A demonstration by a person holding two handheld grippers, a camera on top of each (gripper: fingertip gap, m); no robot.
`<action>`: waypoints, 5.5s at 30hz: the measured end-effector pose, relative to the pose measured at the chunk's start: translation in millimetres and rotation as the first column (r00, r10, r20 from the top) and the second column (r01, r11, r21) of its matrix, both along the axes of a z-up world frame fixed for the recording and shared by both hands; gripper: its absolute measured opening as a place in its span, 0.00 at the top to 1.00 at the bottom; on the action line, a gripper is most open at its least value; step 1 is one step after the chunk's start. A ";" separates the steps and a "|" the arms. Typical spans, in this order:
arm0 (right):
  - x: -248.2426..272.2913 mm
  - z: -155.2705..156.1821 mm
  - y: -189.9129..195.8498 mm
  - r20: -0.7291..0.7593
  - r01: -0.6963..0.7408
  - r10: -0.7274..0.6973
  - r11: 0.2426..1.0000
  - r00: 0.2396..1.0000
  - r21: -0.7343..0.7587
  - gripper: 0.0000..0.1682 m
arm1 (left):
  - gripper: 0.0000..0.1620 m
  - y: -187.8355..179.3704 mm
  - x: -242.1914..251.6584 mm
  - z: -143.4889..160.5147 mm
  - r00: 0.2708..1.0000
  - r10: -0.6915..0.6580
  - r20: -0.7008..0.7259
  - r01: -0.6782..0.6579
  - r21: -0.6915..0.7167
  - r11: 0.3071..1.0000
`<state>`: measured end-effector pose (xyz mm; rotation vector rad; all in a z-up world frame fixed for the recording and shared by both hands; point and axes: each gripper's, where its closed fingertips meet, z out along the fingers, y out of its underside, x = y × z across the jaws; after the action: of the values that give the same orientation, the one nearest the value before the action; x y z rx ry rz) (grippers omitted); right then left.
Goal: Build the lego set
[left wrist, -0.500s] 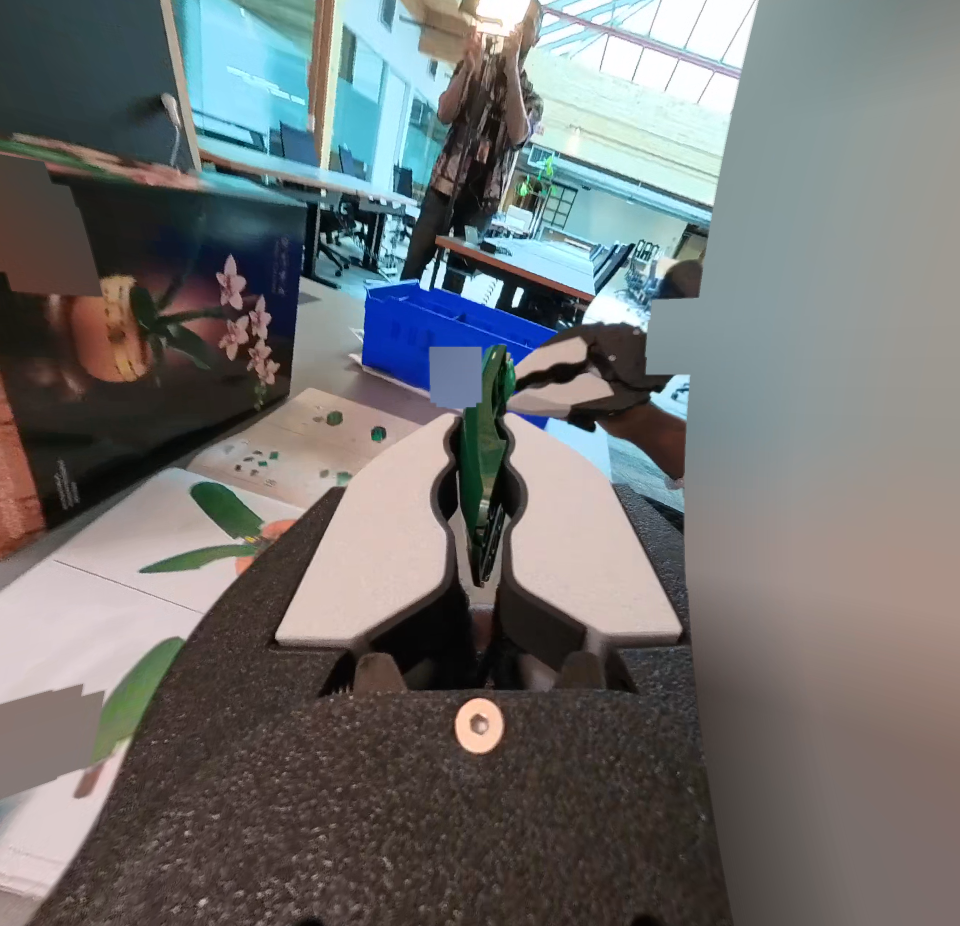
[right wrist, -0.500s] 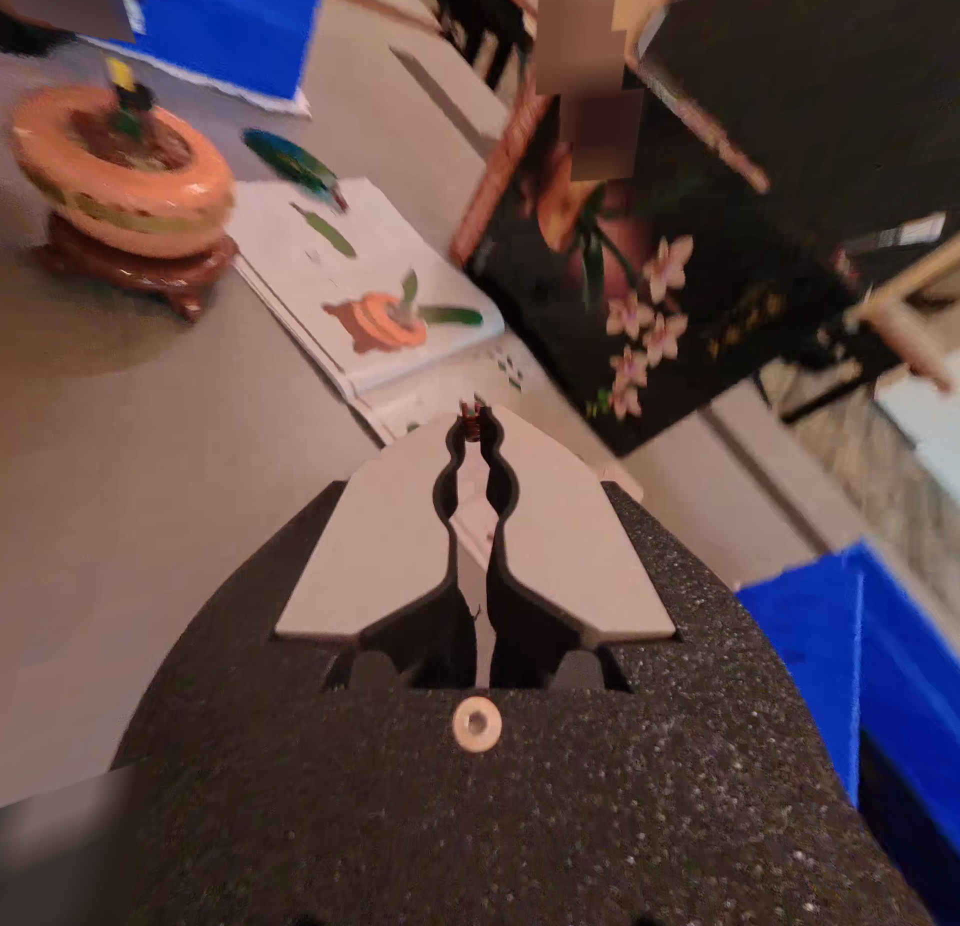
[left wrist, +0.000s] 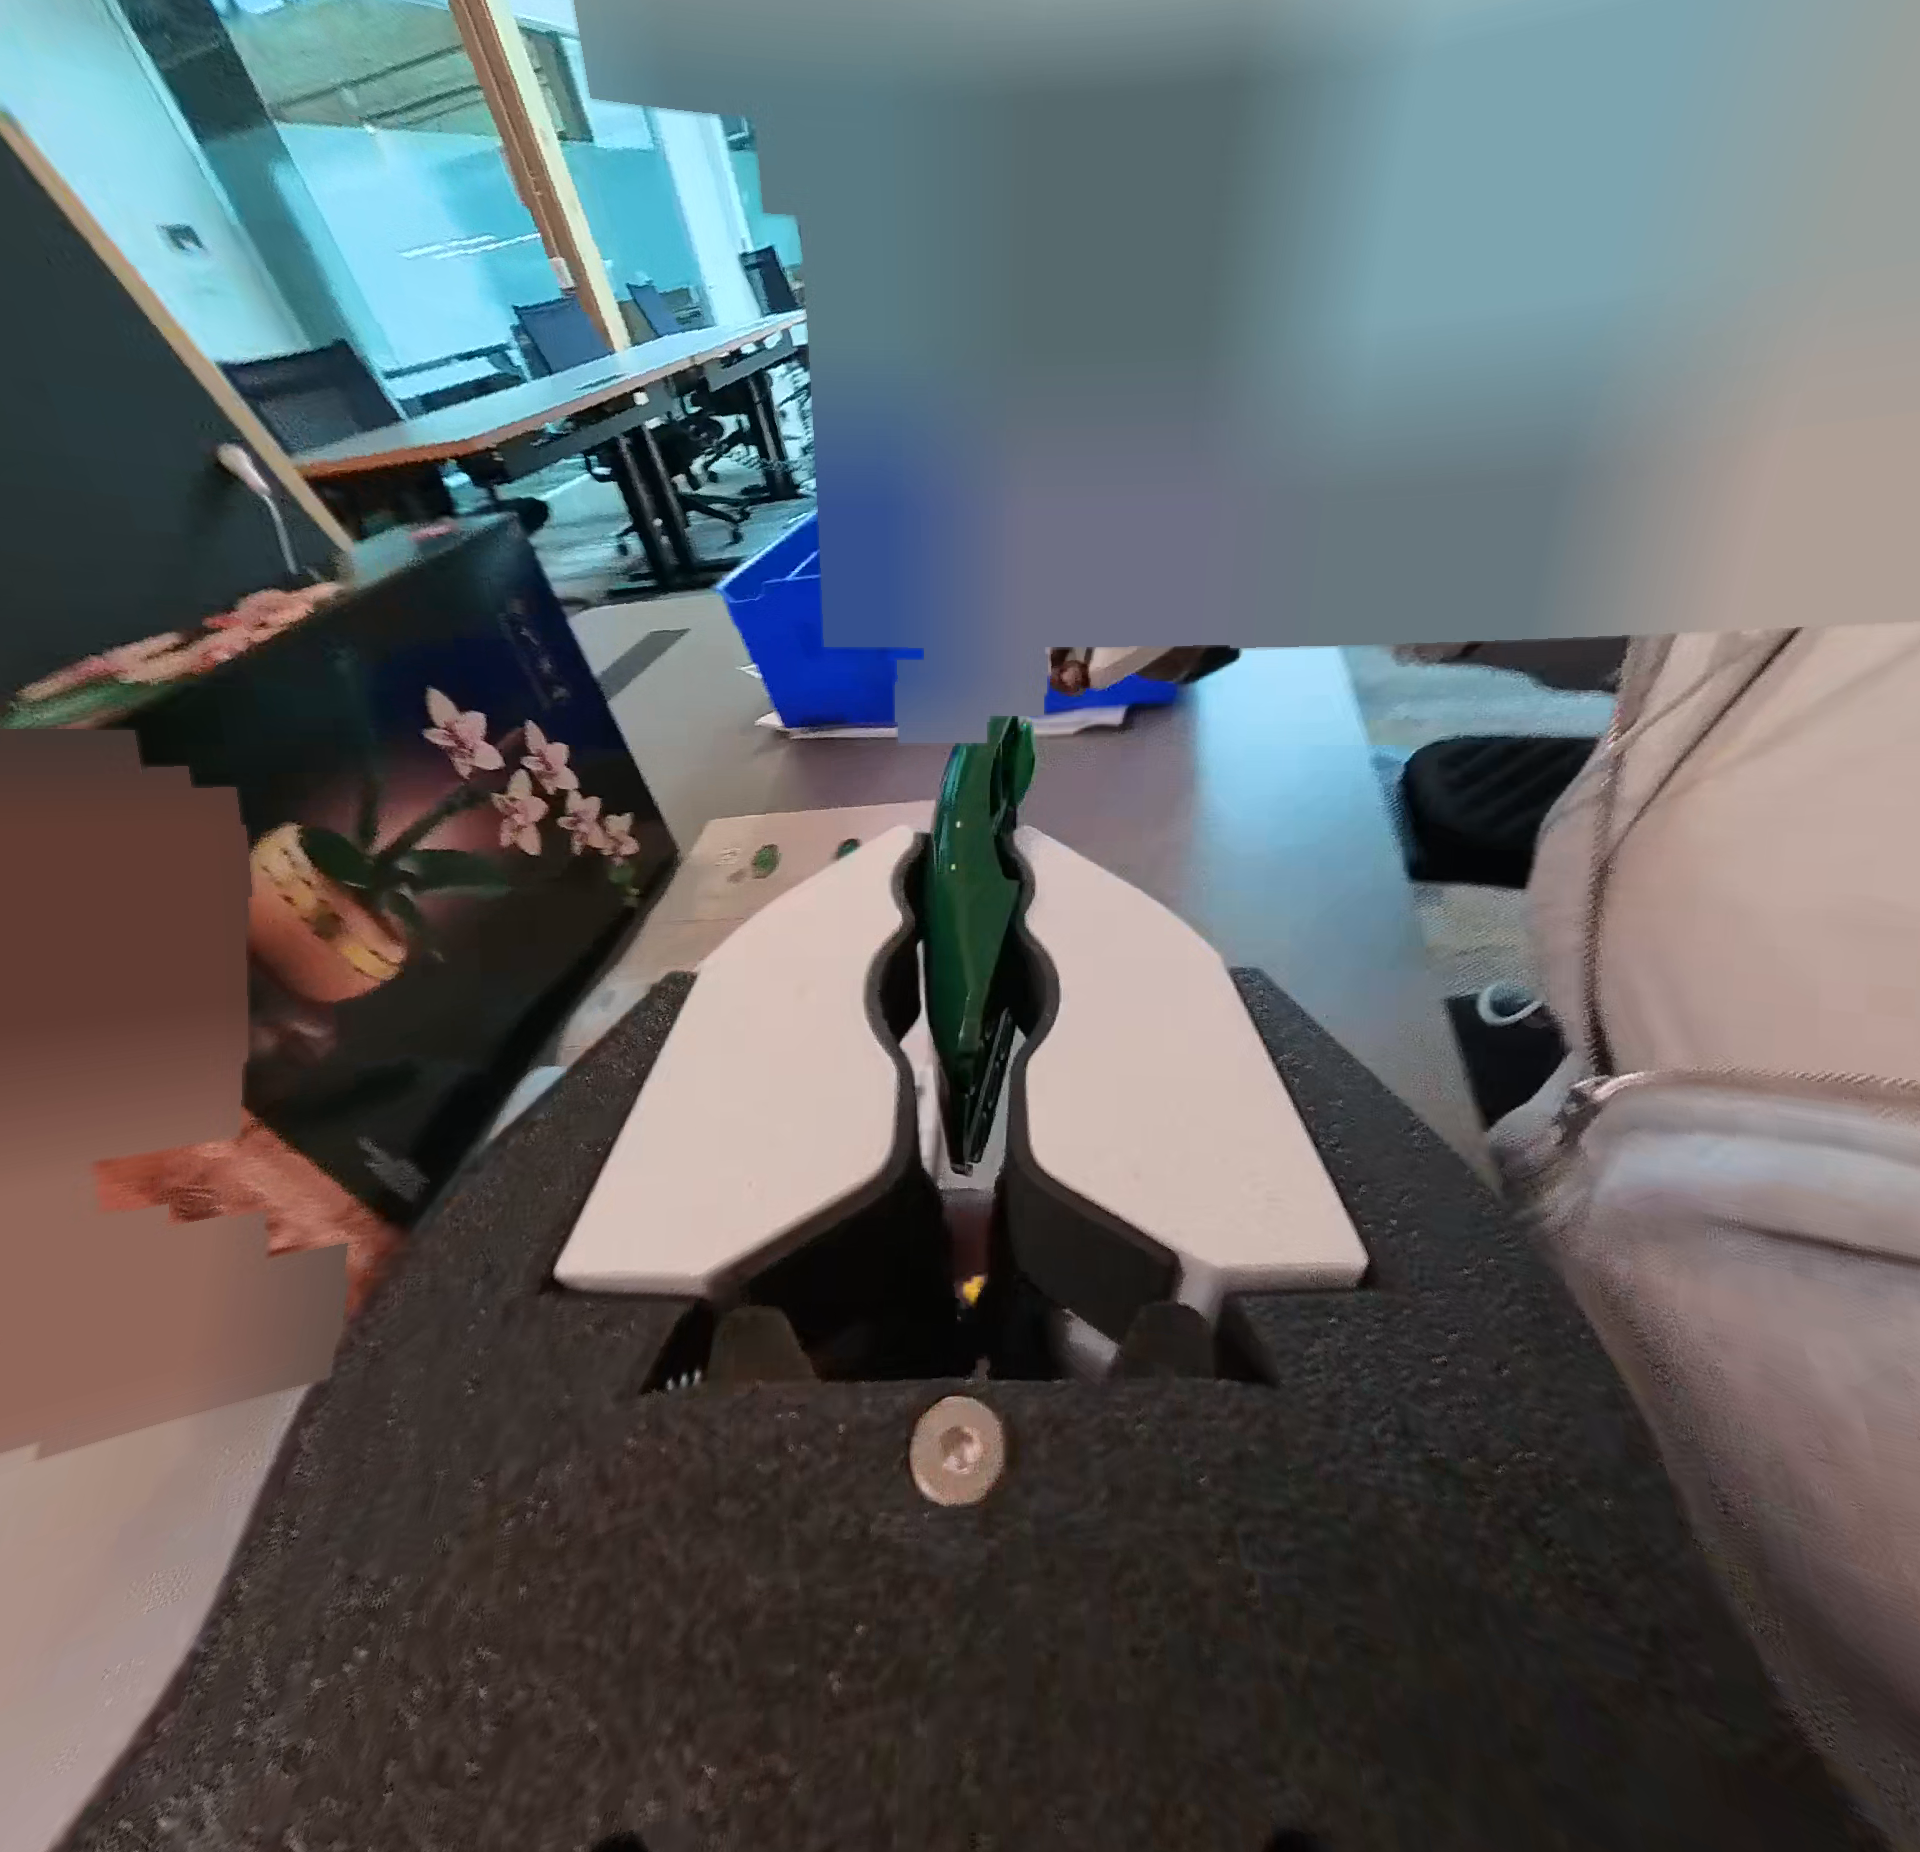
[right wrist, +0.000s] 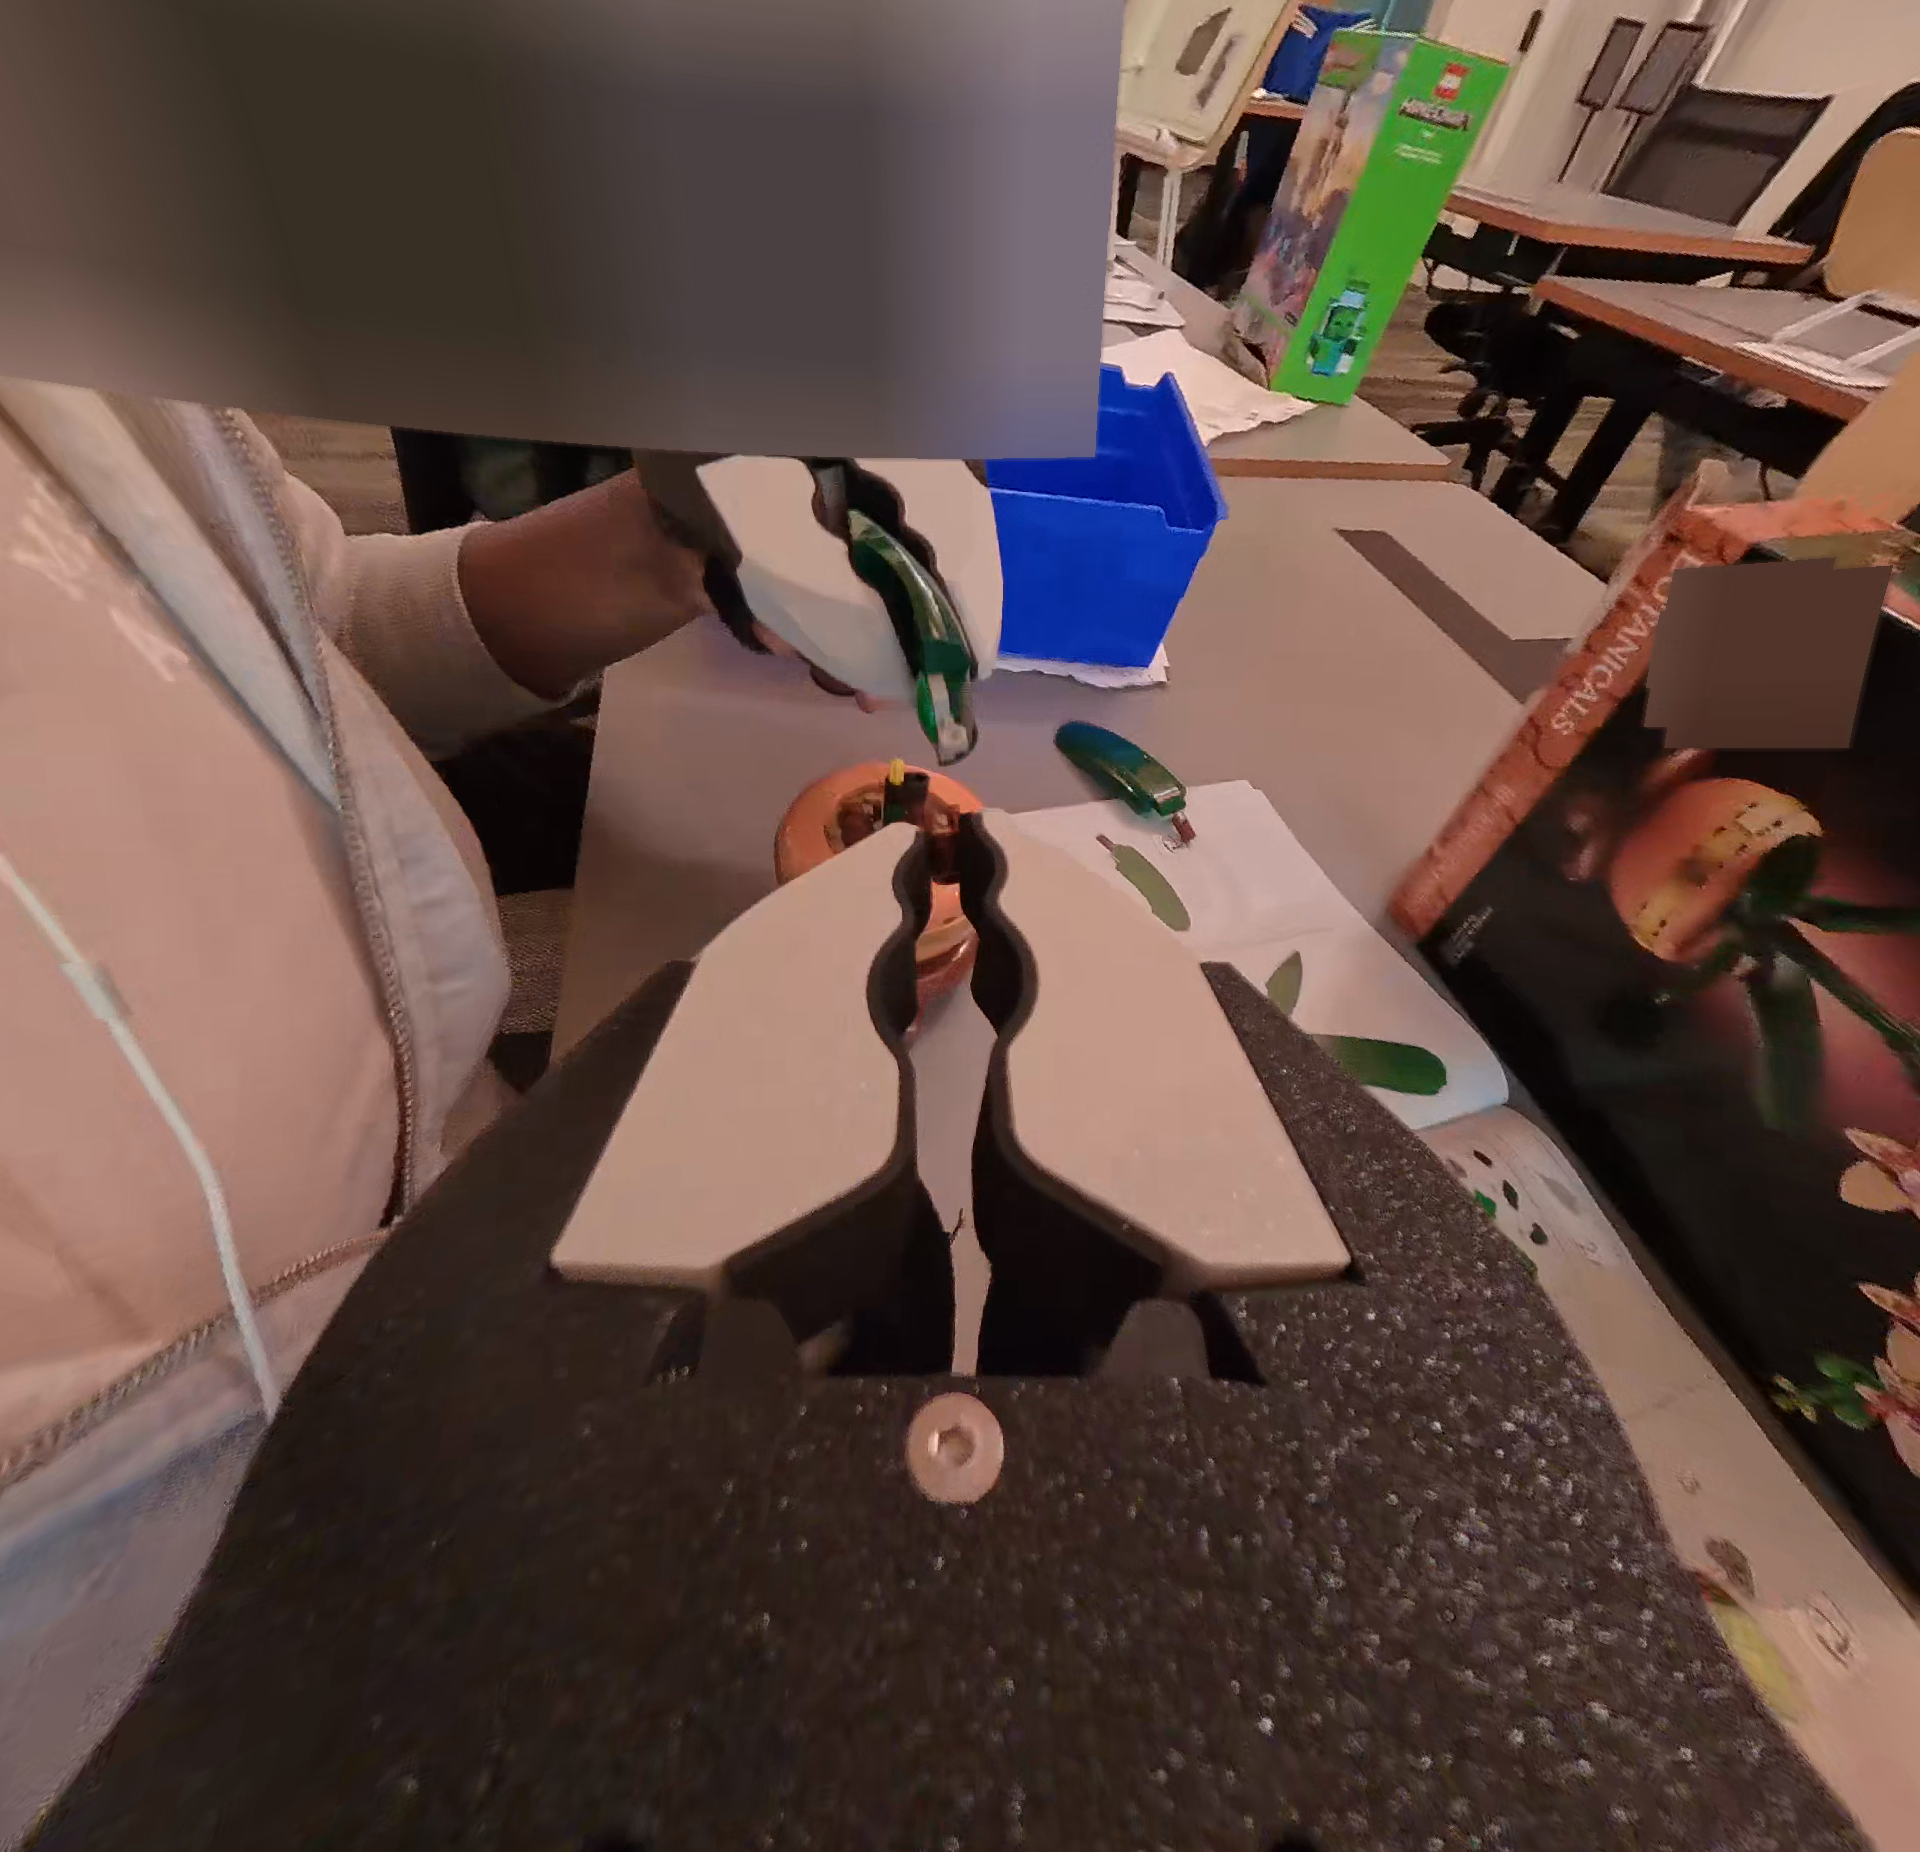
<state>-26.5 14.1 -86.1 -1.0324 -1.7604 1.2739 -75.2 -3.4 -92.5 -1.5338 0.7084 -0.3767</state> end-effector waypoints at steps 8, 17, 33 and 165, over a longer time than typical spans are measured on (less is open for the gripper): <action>-8.0 -0.8 -1.1 -0.015 -0.036 0.036 0.998 0.999 -0.042 0.97 | 0.93 1.5 5.4 2.6 0.989 0.075 -0.127 -0.066 0.073 0.995; -3.1 2.0 -9.4 0.132 -0.168 0.286 0.815 0.949 -0.554 0.97 | 0.94 -1.5 -1.0 25.5 0.841 0.297 -0.452 -0.009 0.539 0.843; -3.1 -0.3 -14.1 0.150 -0.216 0.312 0.867 0.938 -0.448 0.97 | 0.94 -7.4 13.0 15.9 0.730 0.291 -0.618 0.168 0.575 0.801; -16.9 -160.7 96.0 0.455 -0.337 -0.007 0.661 0.890 0.670 0.91 | 0.93 65.6 -73.2 -83.6 0.958 0.230 -0.169 -0.253 -0.133 0.958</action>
<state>-43.4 110.1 -246.9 -0.6754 -2.4518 0.2975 -148.4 62.2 -176.1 -1.7878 0.6097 -0.1325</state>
